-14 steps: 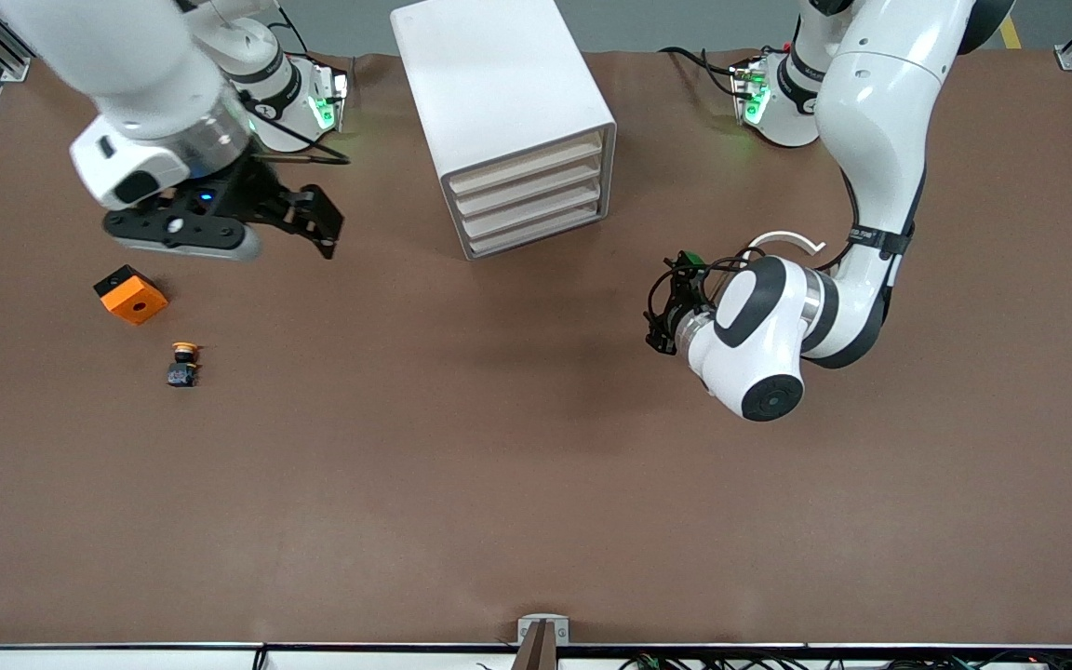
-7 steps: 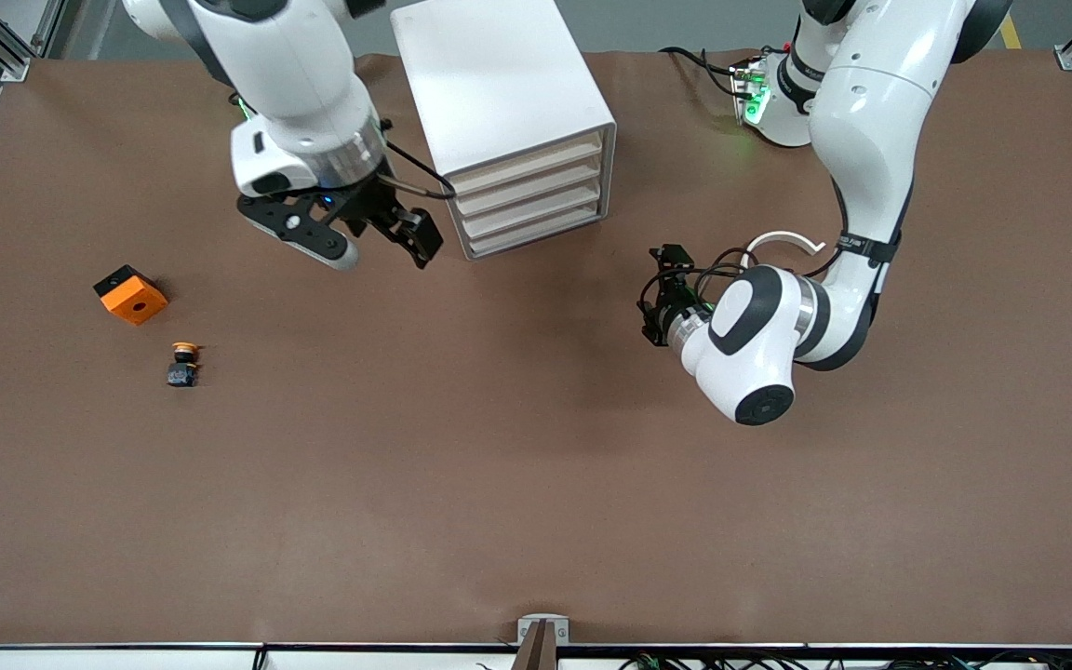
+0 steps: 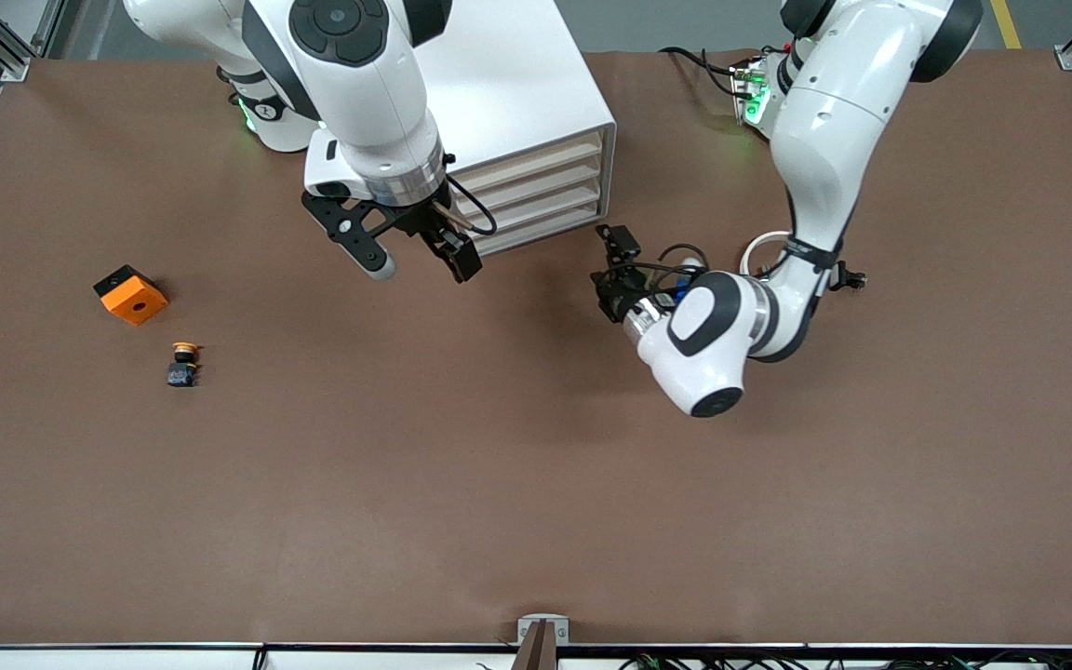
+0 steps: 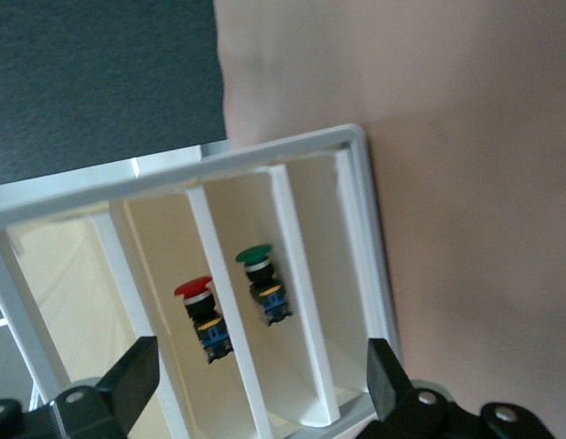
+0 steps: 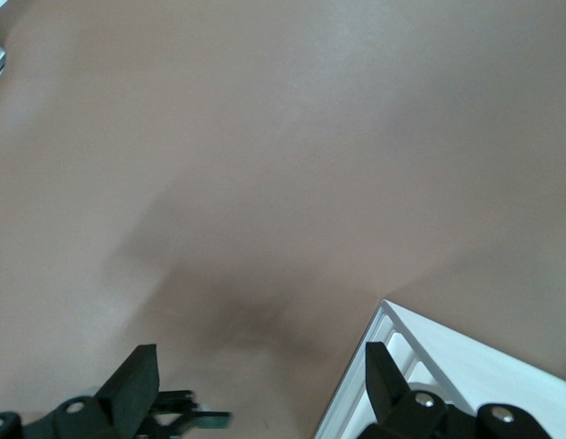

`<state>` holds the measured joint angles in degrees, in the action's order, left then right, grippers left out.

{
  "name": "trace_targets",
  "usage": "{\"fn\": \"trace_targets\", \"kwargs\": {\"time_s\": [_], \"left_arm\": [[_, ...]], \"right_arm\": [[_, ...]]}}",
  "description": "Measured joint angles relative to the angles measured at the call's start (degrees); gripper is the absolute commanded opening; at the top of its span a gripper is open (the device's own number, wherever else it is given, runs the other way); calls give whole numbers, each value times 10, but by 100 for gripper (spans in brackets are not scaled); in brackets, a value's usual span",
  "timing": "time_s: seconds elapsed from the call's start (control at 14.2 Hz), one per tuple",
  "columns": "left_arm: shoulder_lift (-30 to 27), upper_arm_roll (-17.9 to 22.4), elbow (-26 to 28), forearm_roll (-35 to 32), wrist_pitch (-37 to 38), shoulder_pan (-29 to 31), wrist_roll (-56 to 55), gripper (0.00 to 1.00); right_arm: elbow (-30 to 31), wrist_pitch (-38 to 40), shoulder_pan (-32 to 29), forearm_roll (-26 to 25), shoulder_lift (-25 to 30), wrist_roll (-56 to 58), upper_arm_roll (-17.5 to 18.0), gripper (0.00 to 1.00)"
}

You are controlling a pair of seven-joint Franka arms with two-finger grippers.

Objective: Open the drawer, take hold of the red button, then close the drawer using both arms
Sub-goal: 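Grasp the drawer handle with the left gripper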

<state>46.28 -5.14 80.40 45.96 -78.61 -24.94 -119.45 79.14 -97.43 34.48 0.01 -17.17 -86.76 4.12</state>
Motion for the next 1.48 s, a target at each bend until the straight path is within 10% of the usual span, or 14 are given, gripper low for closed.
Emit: {"fn": "trace_targets", "kwargs": {"time_s": [0.85, 1.06, 1.48], "left_arm": [[22, 0, 35, 75, 0, -93, -21, 68], [22, 0, 51, 81, -12, -113, -21, 37], [22, 0, 54, 100, -22, -124, -21, 13]], "right_arm": [[0, 6, 28, 33, -24, -82, -1, 100], [0, 6, 31, 34, -30, -83, -1, 100], [-1, 3, 40, 36, -30, -87, -1, 100]]}}
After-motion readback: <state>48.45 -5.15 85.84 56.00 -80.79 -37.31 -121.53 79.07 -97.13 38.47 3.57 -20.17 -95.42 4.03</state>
